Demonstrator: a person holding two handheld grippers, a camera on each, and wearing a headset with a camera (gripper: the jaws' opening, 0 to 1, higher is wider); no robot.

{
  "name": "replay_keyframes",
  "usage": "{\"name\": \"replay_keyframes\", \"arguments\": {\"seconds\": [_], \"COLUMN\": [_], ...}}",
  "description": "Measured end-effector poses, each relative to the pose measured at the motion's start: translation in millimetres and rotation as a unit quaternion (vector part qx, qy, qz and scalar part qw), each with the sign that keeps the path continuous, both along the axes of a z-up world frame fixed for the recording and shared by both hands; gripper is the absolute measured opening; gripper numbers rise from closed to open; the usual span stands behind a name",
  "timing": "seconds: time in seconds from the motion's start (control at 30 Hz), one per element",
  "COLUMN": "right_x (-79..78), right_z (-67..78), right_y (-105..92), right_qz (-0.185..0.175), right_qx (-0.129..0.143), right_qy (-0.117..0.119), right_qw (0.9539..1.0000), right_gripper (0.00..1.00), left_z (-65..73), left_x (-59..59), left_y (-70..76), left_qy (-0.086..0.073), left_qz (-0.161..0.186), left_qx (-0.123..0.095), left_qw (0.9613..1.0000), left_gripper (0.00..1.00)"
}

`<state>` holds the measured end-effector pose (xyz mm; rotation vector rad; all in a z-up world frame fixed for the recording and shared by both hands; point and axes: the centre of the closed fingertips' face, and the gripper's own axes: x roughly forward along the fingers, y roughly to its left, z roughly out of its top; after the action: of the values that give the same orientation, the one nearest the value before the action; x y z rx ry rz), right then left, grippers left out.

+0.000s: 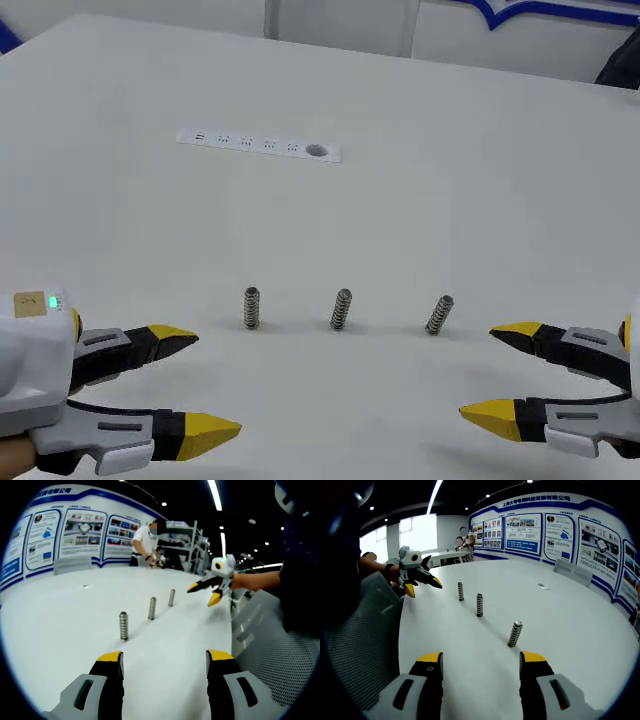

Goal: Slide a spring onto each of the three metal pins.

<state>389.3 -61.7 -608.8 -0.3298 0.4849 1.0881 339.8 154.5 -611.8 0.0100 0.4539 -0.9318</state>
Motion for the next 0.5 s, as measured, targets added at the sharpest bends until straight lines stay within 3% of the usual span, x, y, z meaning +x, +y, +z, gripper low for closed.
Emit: {"name": "replay_keyframes", "arguments": {"seconds": [0.5], "right_x": [-2.7], "right_z": [-3.9], "right_y": [-2.7], "right_qz": [-0.001], "right_qx": [-0.002], "right_qy": [0.004], "right_qw": [1.0], "right_gripper": [0.64], "left_z": [-2.5], "left_x": [-0.7], "left_y": [-0.6], "left_qy": [0.001], "left_qz": [0.002], "left_qx": [0.0], "left_qw": [1.0], "left_gripper": [0.7]}}
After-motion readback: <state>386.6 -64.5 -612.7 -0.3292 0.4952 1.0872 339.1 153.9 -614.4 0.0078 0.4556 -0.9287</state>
